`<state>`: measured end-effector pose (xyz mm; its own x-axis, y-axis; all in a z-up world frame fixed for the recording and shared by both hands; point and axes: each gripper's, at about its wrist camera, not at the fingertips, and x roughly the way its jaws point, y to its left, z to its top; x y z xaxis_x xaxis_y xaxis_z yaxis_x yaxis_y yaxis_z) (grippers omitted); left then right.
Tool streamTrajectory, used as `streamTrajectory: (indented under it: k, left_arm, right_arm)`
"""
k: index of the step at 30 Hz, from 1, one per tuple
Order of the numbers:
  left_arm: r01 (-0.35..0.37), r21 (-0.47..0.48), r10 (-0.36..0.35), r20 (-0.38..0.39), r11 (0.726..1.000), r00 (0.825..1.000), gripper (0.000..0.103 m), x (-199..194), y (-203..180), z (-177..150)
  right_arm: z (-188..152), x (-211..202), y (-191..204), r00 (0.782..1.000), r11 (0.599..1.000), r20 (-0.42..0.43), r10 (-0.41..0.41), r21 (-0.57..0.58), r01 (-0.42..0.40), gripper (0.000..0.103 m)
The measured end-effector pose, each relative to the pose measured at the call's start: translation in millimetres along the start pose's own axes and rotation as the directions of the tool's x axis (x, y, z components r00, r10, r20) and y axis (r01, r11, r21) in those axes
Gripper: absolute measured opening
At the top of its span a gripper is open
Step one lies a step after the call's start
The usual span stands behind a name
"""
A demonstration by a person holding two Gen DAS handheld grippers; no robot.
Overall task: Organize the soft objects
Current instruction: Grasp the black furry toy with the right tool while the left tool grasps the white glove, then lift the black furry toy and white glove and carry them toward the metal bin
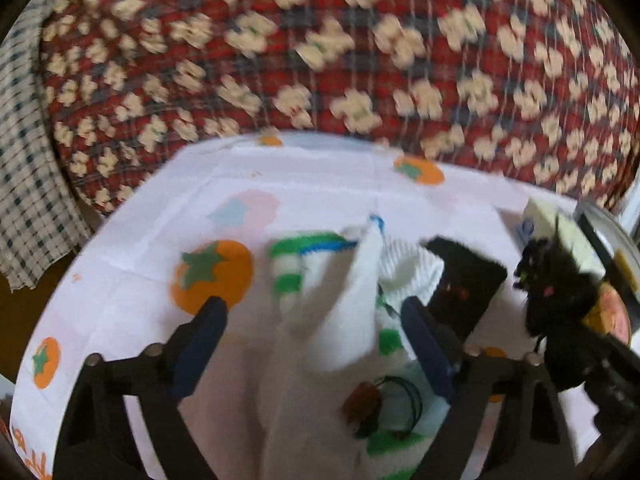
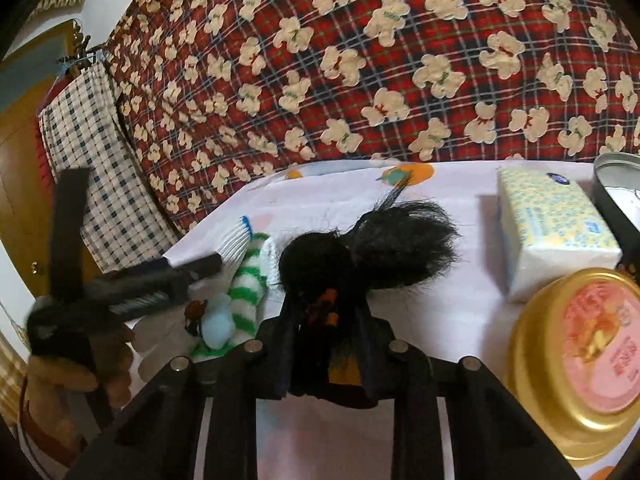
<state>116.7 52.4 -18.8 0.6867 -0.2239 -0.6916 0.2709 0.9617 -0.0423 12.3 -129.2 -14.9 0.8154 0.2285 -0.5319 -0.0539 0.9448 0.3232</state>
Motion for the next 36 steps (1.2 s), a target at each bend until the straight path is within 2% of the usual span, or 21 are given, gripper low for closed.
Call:
streamTrajectory:
  k: [1, 2, 3, 4, 6, 10, 12, 16, 18, 22, 23, 24, 26, 29, 31, 34, 35, 36]
  left_arm:
    - [0.002, -0.005, -0.002, -0.02, 1.0, 1.0, 0.074, 4.8, 0.4, 0.3]
    - [0.007, -0.019, -0.008, -0.046, 1.0, 0.999, 0.056, 10.8, 1.8, 0.3]
    - [0.031, -0.048, -0.034, -0.068, 0.998, 0.997, 0.047, 15.9, 5.9, -0.1]
    - [0.058, -0.085, -0.064, -0.071, 0.995, 0.995, 0.047, 17.3, 10.5, -0.2]
    - [0.112, -0.155, -0.119, -0.032, 0.982, 0.992, 0.032, 12.0, 23.3, 0.1]
    - [0.165, -0.219, -0.154, 0.066, 0.962, 0.986, 0.014, -6.8, 37.4, -4.2]
    - [0.173, -0.25, -0.15, 0.108, 0.953, 0.983, 0.013, -16.5, 44.7, -6.3]
    - [0.229, -0.286, -0.168, 0.222, 0.931, 0.96, 0.012, -46.0, 60.1, -13.9]
    - [0.241, -0.292, -0.156, 0.287, 0.926, 0.945, 0.012, -67.7, 68.7, -19.1]
    - [0.235, -0.301, -0.117, 0.362, 0.924, 0.925, 0.012, -98.5, 81.4, -25.2]
    - [0.238, -0.305, -0.112, 0.377, 0.922, 0.919, 0.012, -105.1, 84.2, -27.1]
    - [0.243, -0.308, -0.109, 0.394, 0.92, 0.913, 0.012, -113.1, 87.9, -29.2]
    - [0.238, -0.314, -0.094, 0.411, 0.919, 0.907, 0.012, -123.1, 93.3, -31.5]
    - [0.231, -0.321, -0.078, 0.424, 0.919, 0.902, 0.012, -132.6, 98.3, -36.9]
    - [0.226, -0.325, -0.075, 0.419, 0.918, 0.905, 0.012, -133.1, 98.4, -40.1]
    - [0.181, -0.323, -0.054, 0.366, 0.929, 0.929, 0.012, -122.5, 95.7, -44.5]
    - [0.161, -0.32, -0.049, 0.331, 0.934, 0.942, 0.015, -114.4, 94.6, -45.3]
    - [0.139, -0.318, -0.049, 0.276, 0.938, 0.96, 0.023, -102.4, 92.7, -46.1]
  right_arm:
    - [0.5, -0.3, -2.3, 1.0, 1.0, -0.001, -0.001, 0.006, 0.001, 0.028]
    - [1.2, -0.4, -4.3, 1.0, 1.0, -0.002, -0.002, 0.013, 0.002, 0.028]
    - [2.1, -0.1, -6.7, 1.0, 1.0, -0.005, -0.002, 0.026, 0.002, 0.028]
    - [2.9, -0.3, -8.3, 1.0, 0.999, -0.005, 0.001, 0.036, -0.001, 0.028]
    - [3.0, -1.7, -8.3, 1.0, 0.999, 0.003, 0.0, 0.036, 0.0, 0.021]
    - [2.6, -7.9, -1.6, 0.999, 1.0, 0.043, -0.012, -0.004, 0.012, 0.021]
    - [1.9, -7.9, 3.0, 0.999, 0.999, 0.046, -0.022, -0.04, 0.024, 0.014]
    - [2.4, -6.5, -1.3, 1.0, 1.0, 0.024, 0.006, -0.017, -0.006, 0.014]
    - [1.7, -0.5, -7.5, 0.999, 0.998, -0.028, 0.046, 0.039, -0.044, 0.014]
    - [-3.2, 18.1, -19.7, 0.987, 0.988, -0.141, 0.083, 0.144, -0.062, 0.018]
    - [-5.6, 22.1, -21.1, 0.982, 0.983, -0.16, 0.098, 0.168, -0.071, 0.027]
    - [-6.6, 26.0, -23.0, 0.978, 0.978, -0.178, 0.113, 0.192, -0.078, 0.044]
    - [-9.2, 31.4, -27.2, 0.971, 0.963, -0.188, 0.146, 0.25, -0.096, 0.06]
    - [-6.1, 36.1, -28.1, 0.973, 0.954, -0.172, 0.156, 0.282, -0.103, 0.061]
    - [-3.8, 43.8, -27.2, 0.972, 0.955, -0.192, 0.133, 0.289, -0.073, 0.061]
    - [-3.3, 47.1, -24.1, 0.975, 0.959, -0.2, 0.095, 0.283, -0.035, 0.061]
    - [-2.6, 48.4, -20.9, 0.976, 0.966, -0.202, 0.076, 0.259, -0.022, 0.061]
    - [-2.4, 49.6, -16.9, 0.978, 0.974, -0.203, 0.055, 0.228, -0.008, 0.061]
